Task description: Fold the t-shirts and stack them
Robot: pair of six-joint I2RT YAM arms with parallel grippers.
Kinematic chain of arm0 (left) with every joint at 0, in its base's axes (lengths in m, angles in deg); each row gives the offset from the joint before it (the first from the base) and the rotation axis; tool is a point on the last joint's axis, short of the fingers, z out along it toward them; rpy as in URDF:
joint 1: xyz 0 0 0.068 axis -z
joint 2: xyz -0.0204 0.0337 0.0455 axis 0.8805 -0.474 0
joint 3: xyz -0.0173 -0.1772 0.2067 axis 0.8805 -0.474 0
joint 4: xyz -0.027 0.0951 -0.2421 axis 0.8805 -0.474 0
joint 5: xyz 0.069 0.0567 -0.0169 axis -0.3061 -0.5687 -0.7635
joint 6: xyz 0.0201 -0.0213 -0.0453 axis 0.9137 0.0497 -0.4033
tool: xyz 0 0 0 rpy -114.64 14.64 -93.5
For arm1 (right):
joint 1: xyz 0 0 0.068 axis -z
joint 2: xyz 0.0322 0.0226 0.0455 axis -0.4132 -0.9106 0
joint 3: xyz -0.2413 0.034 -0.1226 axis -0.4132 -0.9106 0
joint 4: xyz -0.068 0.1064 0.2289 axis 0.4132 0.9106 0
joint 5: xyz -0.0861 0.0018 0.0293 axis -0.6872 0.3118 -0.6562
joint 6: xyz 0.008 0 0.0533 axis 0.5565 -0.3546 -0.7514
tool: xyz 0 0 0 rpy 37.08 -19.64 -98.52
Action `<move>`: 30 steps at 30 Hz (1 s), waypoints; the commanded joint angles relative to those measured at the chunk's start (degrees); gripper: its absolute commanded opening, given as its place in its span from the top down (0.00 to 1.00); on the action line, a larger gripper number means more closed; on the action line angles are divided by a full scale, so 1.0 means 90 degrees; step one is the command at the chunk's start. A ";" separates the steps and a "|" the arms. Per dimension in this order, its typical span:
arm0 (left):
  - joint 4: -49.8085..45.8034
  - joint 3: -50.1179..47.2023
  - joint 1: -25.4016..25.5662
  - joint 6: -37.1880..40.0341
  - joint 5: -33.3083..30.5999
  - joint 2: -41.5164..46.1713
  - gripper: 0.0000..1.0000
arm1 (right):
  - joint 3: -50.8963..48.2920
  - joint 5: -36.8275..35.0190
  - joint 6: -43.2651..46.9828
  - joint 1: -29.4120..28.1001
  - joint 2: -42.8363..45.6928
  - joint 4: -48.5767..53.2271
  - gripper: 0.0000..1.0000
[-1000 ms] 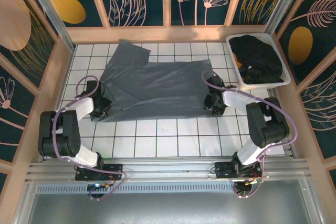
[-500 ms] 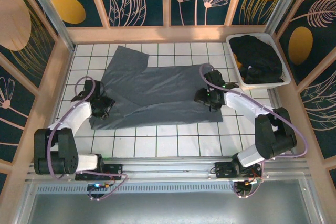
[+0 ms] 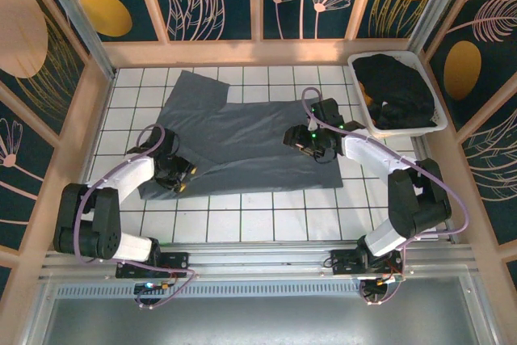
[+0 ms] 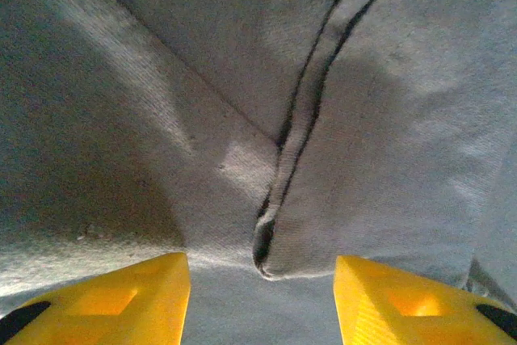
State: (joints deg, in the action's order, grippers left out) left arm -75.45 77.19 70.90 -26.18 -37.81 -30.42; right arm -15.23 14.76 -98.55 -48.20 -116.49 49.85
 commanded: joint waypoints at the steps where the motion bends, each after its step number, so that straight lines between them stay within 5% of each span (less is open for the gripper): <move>1: 0.0172 0.0000 0.0137 -0.0224 0.0146 -0.0176 0.51 | 0.0099 0.0131 -0.0083 -0.0050 -0.0085 -0.0109 0.38; 10: 0.0454 0.0069 0.0180 -0.0335 -0.0008 -0.0406 0.69 | -0.0060 0.0101 -0.0153 -0.0046 0.0040 -0.0122 0.39; 15: 0.0534 0.0208 0.0181 -0.0294 -0.0032 -0.0462 0.99 | -0.0113 0.0072 -0.0172 -0.0047 0.0116 -0.0112 0.40; 30: 0.0046 0.2420 0.0764 0.0751 -0.0451 -0.1760 1.00 | 0.0014 -0.0021 -0.0111 0.0000 0.0098 -0.0073 0.42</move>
State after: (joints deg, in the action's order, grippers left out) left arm -71.71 95.59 76.87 -23.32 -39.98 -43.99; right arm -15.80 15.16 -99.25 -48.18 -116.76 49.39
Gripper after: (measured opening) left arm 0.061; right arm 0.577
